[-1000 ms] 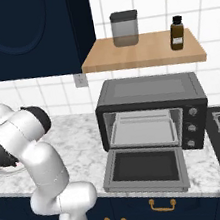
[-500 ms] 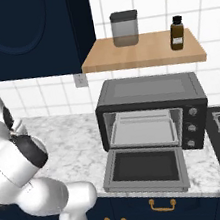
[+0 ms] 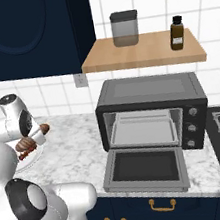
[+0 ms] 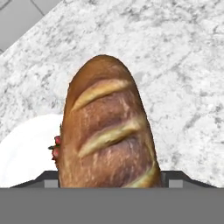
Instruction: Pick up the kebab skewer and baguette bread, and place them inside the toaster oven. Close the toaster oven door and start by setting the timer.
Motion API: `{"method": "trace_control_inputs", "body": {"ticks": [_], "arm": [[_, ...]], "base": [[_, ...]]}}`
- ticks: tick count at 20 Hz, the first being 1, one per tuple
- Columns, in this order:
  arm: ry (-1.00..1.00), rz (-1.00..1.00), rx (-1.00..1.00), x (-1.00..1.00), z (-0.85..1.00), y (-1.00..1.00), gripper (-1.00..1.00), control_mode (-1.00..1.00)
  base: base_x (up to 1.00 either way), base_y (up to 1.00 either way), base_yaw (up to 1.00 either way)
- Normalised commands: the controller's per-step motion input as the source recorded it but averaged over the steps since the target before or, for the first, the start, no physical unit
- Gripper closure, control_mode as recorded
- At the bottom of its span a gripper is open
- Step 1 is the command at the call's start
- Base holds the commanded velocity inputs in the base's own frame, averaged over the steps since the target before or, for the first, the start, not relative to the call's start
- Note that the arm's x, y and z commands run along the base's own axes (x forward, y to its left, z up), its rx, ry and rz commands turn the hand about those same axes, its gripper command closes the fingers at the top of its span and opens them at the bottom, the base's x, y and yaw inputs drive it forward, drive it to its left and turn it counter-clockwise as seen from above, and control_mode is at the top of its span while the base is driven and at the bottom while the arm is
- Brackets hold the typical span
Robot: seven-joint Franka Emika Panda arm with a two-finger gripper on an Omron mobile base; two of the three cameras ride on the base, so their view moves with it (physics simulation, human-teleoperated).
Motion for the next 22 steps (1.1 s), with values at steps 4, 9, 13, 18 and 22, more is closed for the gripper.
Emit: {"method": "trace_control_inputs", "body": {"ticks": [4,9,13,18,22], "arm": [[0.03,-0.66,0.07,-0.12,0.30,-0.61,1.00,-1.00],[0.09,-0.55,0.14,-0.43,0.41,-0.77,1.00,-1.00],[0.04,-0.49,0.16,-0.47,0.23,-0.95,1.00,-1.00],[0.00,-0.37,0.14,-0.49,0.07,-1.00,1.00,-1.00],[0.00,-0.14,0.05,-0.23,0.09,-1.00,1.00,-1.00]], "base": [[0.00,0.00,0.00],[0.00,0.00,0.00],[0.00,0.00,0.00],[0.00,0.00,0.00],[0.00,0.00,0.00]]}}
